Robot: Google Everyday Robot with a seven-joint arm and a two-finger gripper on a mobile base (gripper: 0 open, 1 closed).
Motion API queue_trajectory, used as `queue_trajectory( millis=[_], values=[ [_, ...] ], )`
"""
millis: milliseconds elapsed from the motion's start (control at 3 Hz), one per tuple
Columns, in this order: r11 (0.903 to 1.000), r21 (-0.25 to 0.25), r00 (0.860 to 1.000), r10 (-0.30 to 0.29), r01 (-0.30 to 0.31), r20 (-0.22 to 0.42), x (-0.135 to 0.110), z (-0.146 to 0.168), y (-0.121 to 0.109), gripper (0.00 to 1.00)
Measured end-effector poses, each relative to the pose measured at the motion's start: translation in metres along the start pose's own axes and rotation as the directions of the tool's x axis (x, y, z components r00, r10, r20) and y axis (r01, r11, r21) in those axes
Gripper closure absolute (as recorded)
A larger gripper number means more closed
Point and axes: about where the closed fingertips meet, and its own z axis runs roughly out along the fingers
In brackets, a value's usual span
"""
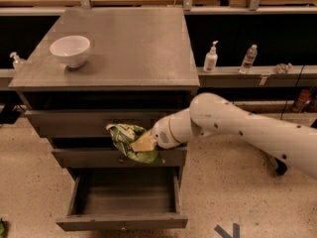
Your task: Place green jalapeno chip bag into bottom drawer
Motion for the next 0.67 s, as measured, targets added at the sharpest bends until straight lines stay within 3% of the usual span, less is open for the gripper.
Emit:
queue_trajectory(
  millis=[333,667],
  values=[
    [0.9978,0.027,0.996,0.059,-0.061,0.062,0.030,0.046,-0.051,1.00],
    [0.9960,0.020,0.994,0.086,-0.087,0.070,0.041,0.061,-0.059,1.00]
  ],
)
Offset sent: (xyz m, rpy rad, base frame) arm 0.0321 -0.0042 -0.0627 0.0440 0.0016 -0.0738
